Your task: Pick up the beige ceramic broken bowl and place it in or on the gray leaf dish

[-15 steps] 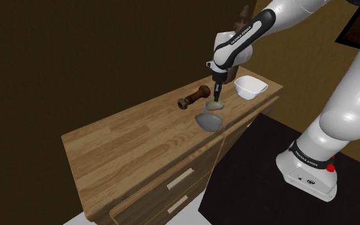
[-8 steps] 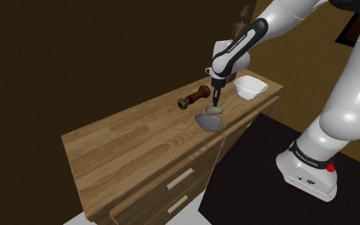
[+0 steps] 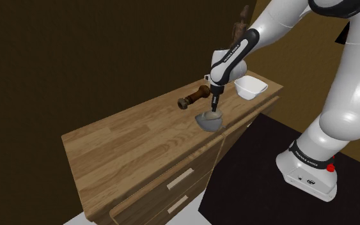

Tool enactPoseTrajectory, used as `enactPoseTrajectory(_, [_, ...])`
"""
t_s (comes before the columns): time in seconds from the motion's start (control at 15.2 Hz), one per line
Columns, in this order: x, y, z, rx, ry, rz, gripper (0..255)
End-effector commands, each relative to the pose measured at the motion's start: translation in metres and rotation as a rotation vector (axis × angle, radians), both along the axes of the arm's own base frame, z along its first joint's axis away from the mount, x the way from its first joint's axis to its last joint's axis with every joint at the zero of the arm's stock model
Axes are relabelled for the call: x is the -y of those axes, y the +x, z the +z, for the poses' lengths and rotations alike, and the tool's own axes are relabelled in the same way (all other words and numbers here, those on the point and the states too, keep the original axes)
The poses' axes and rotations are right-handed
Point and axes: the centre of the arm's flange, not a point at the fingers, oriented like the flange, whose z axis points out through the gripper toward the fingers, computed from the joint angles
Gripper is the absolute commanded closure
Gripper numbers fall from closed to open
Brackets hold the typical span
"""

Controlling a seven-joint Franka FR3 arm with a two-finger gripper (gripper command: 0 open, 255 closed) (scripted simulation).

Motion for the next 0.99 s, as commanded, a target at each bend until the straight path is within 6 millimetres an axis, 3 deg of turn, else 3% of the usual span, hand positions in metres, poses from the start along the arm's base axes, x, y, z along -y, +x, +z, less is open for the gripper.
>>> enactPoseTrajectory(0.0, [0.0,-0.001,-0.01,0.001,0.0,0.0,255])
enactPoseTrajectory(0.13, [0.0,-0.001,-0.022,0.001,0.0,0.0,255])
enactPoseTrajectory(0.66, [0.0,-0.001,-0.022,0.001,0.0,0.0,255])
enactPoseTrajectory(0.73, [0.0,-0.001,-0.022,0.001,0.0,0.0,0])
enactPoseTrajectory(0.92, [0.0,-0.001,-0.022,0.001,0.0,0.0,0])
